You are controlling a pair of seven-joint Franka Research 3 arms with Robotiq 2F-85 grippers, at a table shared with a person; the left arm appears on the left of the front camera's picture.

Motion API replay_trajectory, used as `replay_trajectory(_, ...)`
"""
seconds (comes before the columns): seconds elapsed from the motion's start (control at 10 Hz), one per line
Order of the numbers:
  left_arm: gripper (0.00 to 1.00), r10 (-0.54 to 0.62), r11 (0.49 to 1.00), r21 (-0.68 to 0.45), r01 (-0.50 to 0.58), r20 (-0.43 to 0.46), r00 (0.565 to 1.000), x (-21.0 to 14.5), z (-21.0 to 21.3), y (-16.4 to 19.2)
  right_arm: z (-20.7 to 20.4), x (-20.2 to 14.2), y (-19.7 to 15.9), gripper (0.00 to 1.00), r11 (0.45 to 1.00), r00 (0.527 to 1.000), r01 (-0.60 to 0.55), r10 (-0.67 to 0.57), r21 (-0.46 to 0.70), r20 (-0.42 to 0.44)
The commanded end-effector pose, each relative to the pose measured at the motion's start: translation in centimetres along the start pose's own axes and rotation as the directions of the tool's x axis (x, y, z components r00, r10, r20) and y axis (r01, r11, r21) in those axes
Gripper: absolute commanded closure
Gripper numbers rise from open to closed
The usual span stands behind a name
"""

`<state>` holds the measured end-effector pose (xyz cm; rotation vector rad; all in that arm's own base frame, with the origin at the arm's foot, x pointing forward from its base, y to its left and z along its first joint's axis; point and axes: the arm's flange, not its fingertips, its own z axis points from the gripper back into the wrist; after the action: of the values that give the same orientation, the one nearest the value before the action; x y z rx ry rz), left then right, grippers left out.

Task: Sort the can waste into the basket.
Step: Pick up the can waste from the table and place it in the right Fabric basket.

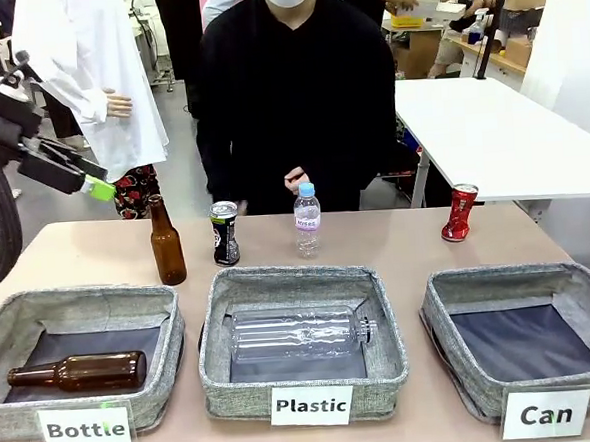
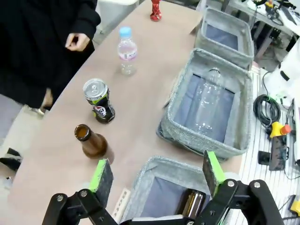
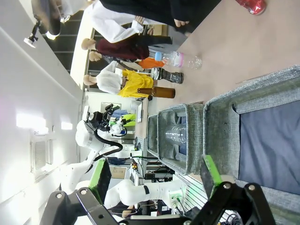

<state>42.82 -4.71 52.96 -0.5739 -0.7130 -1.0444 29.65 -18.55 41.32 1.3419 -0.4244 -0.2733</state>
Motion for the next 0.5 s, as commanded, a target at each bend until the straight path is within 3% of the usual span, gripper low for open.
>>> replay_trajectory(0.0,0.0,0.017,0.997,-0.081,-0.015,0.024,1.0,0.4,-0.5,1.9,0.1,0.1,0.1,0.0,1.0,1.0,-0.024,0.024,0.011,0.003)
replay_trajectory(0.1,0.0,-0.019,0.984,-0.176,0.023,0.023,1.0,0.8,0.0,3.3,0.1,0.1,0.1,0.0,1.0,1.0,-0.024,0.024,0.011,0.003)
replay_trajectory(0.4,0.0,-0.195,0.962,-0.185,0.203,0.06,0.979,2.5,1.2,6.9,0.1,0.1,0.1,0.0,1.0,1.0,-0.024,0.024,0.011,0.003)
